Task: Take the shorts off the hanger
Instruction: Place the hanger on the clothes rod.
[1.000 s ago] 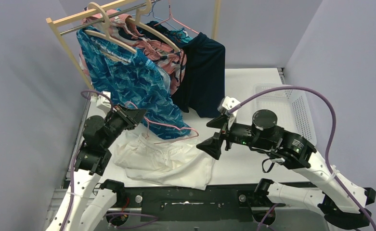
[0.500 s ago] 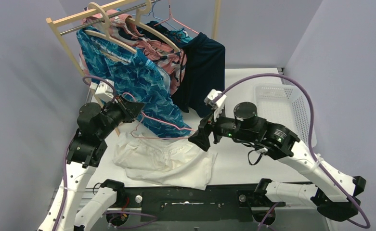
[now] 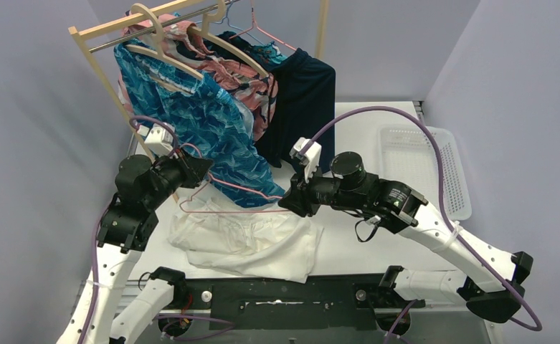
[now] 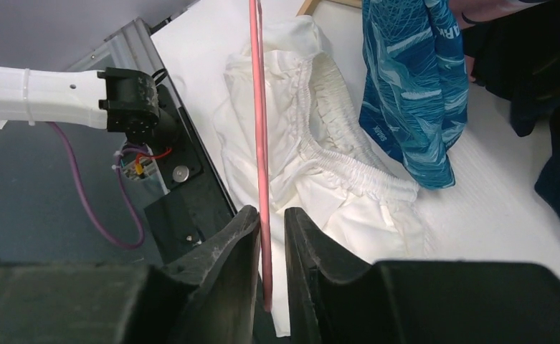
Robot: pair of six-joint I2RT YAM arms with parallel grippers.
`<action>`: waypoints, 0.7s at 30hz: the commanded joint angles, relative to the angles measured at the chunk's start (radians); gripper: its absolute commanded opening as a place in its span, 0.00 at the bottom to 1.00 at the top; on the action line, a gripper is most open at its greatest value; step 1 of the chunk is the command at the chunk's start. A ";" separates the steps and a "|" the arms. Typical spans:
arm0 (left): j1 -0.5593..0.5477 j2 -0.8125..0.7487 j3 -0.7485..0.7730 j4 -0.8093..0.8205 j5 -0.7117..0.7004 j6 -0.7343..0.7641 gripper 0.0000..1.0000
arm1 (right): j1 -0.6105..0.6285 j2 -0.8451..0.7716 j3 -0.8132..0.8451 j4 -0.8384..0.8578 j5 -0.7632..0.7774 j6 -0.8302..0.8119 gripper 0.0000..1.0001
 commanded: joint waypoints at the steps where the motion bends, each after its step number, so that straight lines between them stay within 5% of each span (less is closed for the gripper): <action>1: -0.004 -0.017 0.045 0.037 0.020 0.010 0.00 | 0.017 0.016 -0.008 0.045 -0.004 0.018 0.21; 5: -0.004 -0.015 0.041 0.041 0.028 -0.006 0.00 | 0.038 0.045 0.011 0.038 0.030 0.020 0.03; 11: -0.004 -0.075 -0.012 0.039 -0.082 -0.060 0.56 | 0.049 -0.005 -0.032 0.143 0.182 0.086 0.00; 15: -0.003 -0.161 -0.072 0.030 -0.154 -0.080 0.75 | 0.050 -0.034 -0.073 0.238 0.199 0.124 0.00; 21: -0.004 -0.337 -0.152 -0.022 -0.353 -0.063 0.79 | 0.054 -0.032 -0.094 0.300 0.206 0.120 0.00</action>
